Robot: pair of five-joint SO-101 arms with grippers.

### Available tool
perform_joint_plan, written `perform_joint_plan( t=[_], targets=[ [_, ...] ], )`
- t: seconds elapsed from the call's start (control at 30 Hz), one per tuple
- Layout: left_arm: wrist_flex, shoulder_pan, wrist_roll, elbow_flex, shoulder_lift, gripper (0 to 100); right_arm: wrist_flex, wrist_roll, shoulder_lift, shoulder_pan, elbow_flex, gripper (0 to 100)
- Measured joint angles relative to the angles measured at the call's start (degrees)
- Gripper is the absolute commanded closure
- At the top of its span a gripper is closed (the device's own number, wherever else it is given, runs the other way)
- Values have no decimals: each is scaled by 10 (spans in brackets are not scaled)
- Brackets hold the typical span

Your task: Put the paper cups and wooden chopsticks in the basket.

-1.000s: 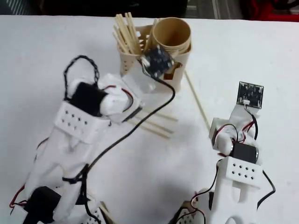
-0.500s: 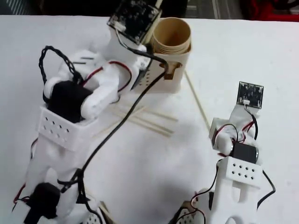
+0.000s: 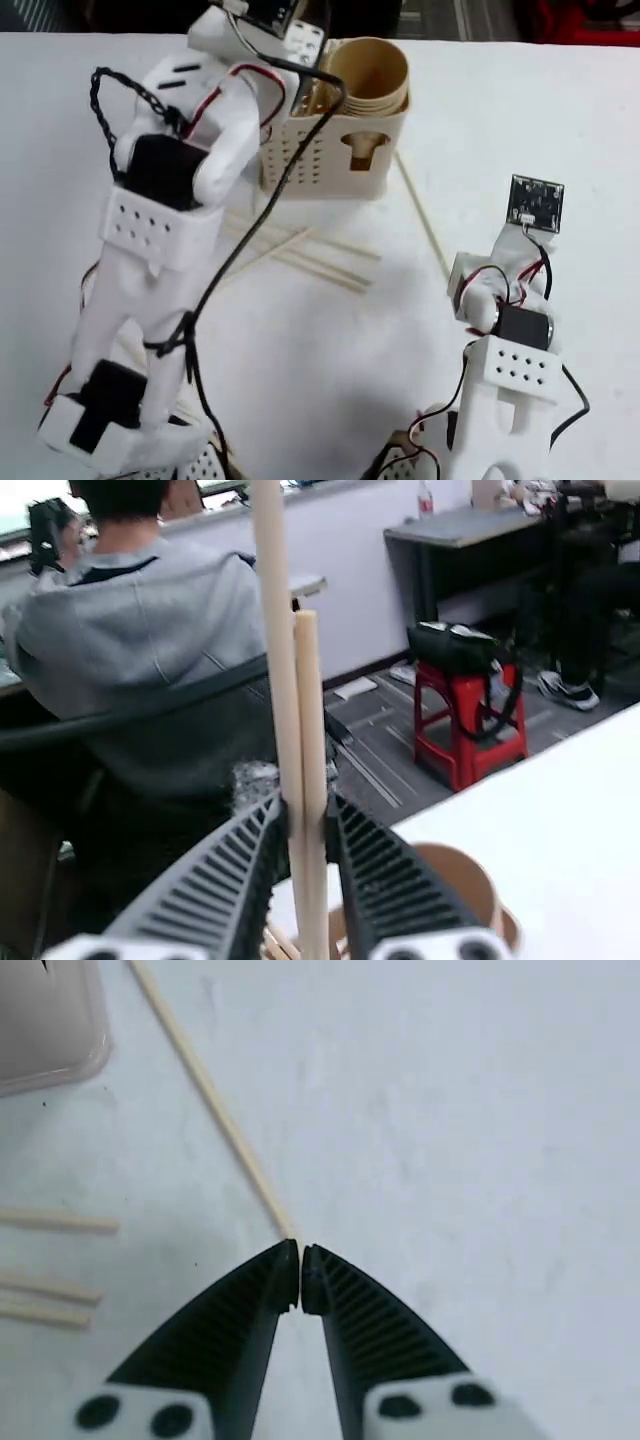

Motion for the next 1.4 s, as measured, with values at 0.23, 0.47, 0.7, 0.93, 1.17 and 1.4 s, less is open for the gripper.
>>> perform_joint_plan(
  t=[0.23, 0.47, 0.7, 0.93, 1.17, 1.4],
  targets=[
    [-71, -9, 0, 0, 65, 980, -19, 0, 0, 0, 8, 979],
    [-91, -17, 0, 0, 136, 961, -43, 0, 0, 0, 22, 979],
    [-59, -29, 0, -3, 144, 864, -43, 0, 0, 0, 22, 979],
    [62, -29, 0, -18, 118, 862, -43, 0, 0, 0, 22, 979],
    [180, -36, 0, -18, 45, 862, -43, 0, 0, 0, 22, 979],
    [336, -40, -42, -19, 8, 858, -43, 0, 0, 0, 22, 979]
  ],
)
